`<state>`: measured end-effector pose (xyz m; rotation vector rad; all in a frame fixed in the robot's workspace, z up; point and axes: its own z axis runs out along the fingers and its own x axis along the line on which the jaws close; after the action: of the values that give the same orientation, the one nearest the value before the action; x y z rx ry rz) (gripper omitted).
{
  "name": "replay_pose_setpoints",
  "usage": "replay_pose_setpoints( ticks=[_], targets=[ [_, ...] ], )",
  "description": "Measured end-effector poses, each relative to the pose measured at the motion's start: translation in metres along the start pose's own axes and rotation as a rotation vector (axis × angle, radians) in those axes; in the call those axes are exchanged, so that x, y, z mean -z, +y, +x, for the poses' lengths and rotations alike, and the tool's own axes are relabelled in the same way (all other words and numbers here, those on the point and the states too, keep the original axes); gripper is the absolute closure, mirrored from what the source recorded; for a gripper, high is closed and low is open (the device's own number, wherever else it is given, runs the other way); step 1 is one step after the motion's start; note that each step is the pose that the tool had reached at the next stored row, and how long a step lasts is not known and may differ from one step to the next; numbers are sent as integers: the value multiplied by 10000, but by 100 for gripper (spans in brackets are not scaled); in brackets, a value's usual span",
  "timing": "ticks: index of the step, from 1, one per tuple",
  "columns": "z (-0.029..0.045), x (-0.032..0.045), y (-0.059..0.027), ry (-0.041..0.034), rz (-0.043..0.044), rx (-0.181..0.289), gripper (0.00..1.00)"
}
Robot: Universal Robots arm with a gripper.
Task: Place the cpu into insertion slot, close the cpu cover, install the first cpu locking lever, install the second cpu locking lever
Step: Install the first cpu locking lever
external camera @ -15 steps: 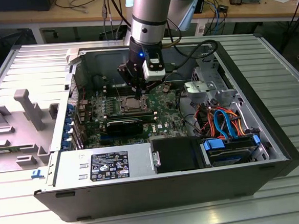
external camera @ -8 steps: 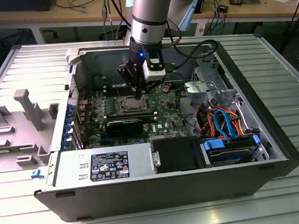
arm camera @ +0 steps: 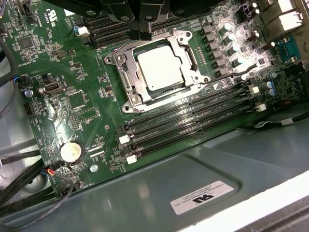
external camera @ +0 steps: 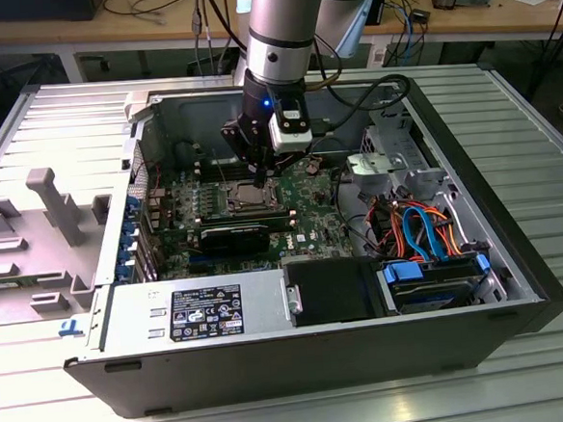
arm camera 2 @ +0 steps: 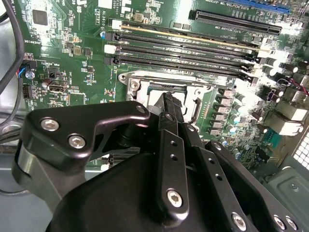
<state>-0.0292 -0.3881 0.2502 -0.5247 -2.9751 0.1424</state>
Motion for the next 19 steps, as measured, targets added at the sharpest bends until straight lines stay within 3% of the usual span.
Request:
replay_pose_setpoints(
  ticks=[19],
  targets=[
    [0,0,0,-10,4,114,89]
  ],
)
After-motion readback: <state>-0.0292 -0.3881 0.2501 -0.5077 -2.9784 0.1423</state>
